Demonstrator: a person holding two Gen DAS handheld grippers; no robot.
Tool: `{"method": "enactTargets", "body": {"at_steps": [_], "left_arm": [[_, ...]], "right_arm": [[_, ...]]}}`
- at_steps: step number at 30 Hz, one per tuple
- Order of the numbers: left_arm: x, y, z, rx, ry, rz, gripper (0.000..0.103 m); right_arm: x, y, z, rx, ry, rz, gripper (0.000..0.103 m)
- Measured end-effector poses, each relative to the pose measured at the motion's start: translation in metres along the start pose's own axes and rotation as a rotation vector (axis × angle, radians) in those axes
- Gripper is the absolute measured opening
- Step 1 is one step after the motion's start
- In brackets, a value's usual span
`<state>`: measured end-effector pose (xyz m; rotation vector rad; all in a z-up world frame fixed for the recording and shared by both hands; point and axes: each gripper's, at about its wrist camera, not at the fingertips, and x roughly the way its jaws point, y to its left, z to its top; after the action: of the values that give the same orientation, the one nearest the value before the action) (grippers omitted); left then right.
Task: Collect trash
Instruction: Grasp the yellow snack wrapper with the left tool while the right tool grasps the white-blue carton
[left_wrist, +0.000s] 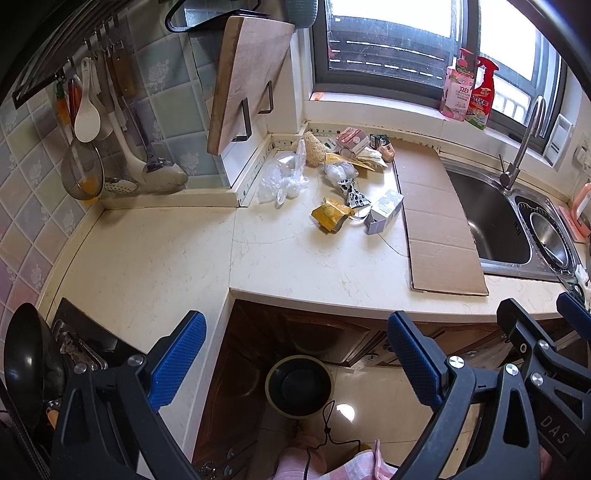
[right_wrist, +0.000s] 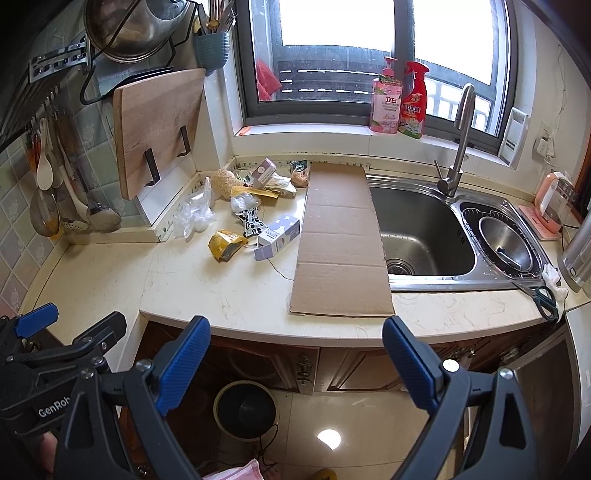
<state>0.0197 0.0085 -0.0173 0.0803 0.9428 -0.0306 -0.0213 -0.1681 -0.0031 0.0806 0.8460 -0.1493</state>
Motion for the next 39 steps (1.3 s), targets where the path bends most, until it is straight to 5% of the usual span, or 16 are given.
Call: {"method": "enactTargets", "body": {"at_steps": [15,25,39], "left_arm": [[0.020,-0.007,0.030,0.046,0.032,0.006,0.098],[0.062,0.003,0.099,0.133,0.115,0.012,0.098],[0.226,-0.030,0.159,0.230,0.243,-0.173,0.098]], "right_arm": [[0.023,-0.004,0.016,0.023,0.018,0.028,0.095],[0.066,-0.012,0.054,0.038,0.067,0.056,0.095],[0.198,-0.018,0.118,0.111,0.228,0.109,0.080]]}}
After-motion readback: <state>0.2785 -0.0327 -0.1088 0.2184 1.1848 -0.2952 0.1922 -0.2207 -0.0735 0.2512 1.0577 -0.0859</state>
